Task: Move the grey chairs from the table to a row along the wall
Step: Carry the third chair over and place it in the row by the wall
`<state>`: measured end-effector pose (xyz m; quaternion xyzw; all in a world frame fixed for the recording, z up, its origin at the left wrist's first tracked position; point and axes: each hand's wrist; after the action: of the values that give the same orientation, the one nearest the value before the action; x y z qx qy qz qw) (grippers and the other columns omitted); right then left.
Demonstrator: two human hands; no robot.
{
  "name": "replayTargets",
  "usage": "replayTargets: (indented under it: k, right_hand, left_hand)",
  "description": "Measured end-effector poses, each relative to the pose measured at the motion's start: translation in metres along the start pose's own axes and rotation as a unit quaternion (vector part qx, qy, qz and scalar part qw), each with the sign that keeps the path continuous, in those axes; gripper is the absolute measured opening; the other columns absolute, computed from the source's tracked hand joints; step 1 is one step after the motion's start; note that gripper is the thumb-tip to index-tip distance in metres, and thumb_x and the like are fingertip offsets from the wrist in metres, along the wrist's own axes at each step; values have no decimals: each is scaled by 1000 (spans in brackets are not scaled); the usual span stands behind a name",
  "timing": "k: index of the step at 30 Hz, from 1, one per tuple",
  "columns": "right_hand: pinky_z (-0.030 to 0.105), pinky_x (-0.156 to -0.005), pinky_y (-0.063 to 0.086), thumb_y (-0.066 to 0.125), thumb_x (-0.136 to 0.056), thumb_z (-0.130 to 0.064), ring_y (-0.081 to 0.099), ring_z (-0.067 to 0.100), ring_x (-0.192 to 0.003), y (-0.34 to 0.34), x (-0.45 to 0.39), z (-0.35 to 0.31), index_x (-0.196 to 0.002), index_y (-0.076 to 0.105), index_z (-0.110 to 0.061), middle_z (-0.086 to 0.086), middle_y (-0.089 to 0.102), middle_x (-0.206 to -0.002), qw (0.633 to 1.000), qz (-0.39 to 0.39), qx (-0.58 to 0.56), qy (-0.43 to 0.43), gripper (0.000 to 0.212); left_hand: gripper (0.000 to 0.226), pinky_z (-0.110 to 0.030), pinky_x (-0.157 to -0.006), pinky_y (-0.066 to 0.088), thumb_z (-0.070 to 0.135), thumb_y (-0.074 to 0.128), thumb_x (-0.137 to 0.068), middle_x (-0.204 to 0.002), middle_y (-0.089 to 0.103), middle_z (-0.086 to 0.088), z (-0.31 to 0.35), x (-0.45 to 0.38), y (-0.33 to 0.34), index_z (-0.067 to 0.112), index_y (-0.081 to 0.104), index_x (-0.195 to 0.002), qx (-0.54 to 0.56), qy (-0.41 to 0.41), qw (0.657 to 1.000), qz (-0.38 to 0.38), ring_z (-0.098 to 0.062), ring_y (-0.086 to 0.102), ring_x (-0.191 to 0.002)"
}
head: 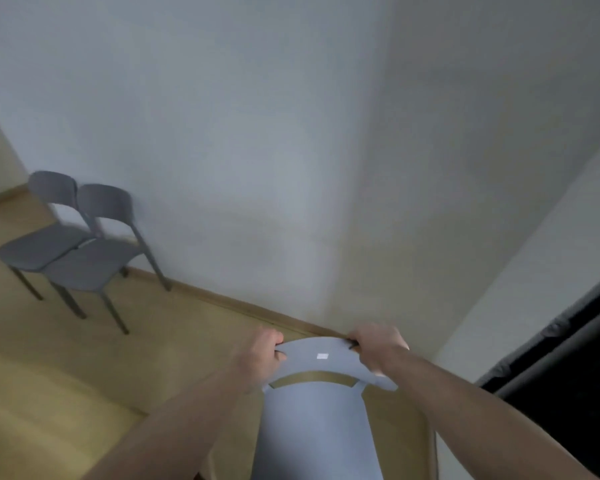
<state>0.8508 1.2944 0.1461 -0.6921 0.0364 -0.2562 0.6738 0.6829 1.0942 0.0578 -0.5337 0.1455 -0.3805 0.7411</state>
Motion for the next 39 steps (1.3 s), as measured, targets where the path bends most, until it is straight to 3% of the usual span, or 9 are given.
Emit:
replayTargets:
  k: [4,7,11,17,23,27,33,39]
  right_hand:
    - [31,-74,46,43,-99,-20,64,28,-106,-18,-74,-18,-111,65,-27,2,68,-113,1000,-15,13,-3,26]
    - [30,-70,40,42,-100,-20,64,28,-104,-30,-120,-35,-107,65,-24,2,68,-109,1000,-15,21,-11,25]
    - [33,-70,43,42,-101,-21,65,29,-98,-48,-169,-55,-103,65,-21,4,69,-105,999,-16,16,-28,23]
    - [33,-66,40,45,-97,-19,65,33,-93,-71,-243,-83,-95,65,-21,6,69,-101,998,-4,-9,-58,20]
    - [32,-65,38,48,-93,-18,65,34,-91,-88,-335,-108,-86,63,-19,8,70,-97,994,10,-34,-107,17]
    - [34,-70,45,49,-94,-20,66,32,-89,-98,-393,-119,-92,68,-20,7,70,-97,990,2,-56,-129,19]
    - [34,-76,49,48,-94,-21,66,27,-86,-104,-470,-137,-95,71,-23,4,71,-96,984,-8,-87,-156,23]
    - [31,-72,45,46,-91,-17,65,27,-86,-109,-520,-171,-97,71,-22,5,70,-95,978,-26,-117,-169,26]
  left_hand:
    - [29,-32,-53,39,27,57,-71,-62,43,1,-23,-39,-39,12,33,-63,15,11,999,28,-19,44,-58]
    - [29,-29,-48,24,27,60,-73,-60,42,0,-44,-70,-69,12,37,-65,-33,13,998,54,-19,37,-57]
    - [26,-27,-45,19,26,60,-73,-57,39,-1,-71,-104,-104,12,40,-64,-58,14,996,71,-21,41,-59]
    - [22,-31,-49,26,26,55,-71,-64,49,0,-120,-158,-136,12,41,-63,-51,-22,996,75,-24,48,-63]
    - [3,-30,-63,42,23,61,-76,-89,69,1,-163,-220,-167,22,63,-76,-66,-58,994,66,-28,64,-88]
    - [12,-33,-64,47,21,62,-76,-83,66,0,-193,-265,-182,22,54,-67,-45,-104,992,54,-28,64,-83]
    - [7,-27,-67,38,15,58,-84,-95,67,-3,-221,-320,-205,18,64,-83,-90,-134,987,27,-24,62,-91]
    - [9,-27,-62,36,20,60,-88,-84,56,2,-269,-348,-221,19,62,-79,-85,-162,983,17,-17,51,-75]
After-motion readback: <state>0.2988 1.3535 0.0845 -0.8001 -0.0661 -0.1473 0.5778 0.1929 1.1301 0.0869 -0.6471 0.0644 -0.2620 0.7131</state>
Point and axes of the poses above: each hand's wrist, its own x-axis away from the middle knuckle, its own y-axis out of the palm, z = x × y
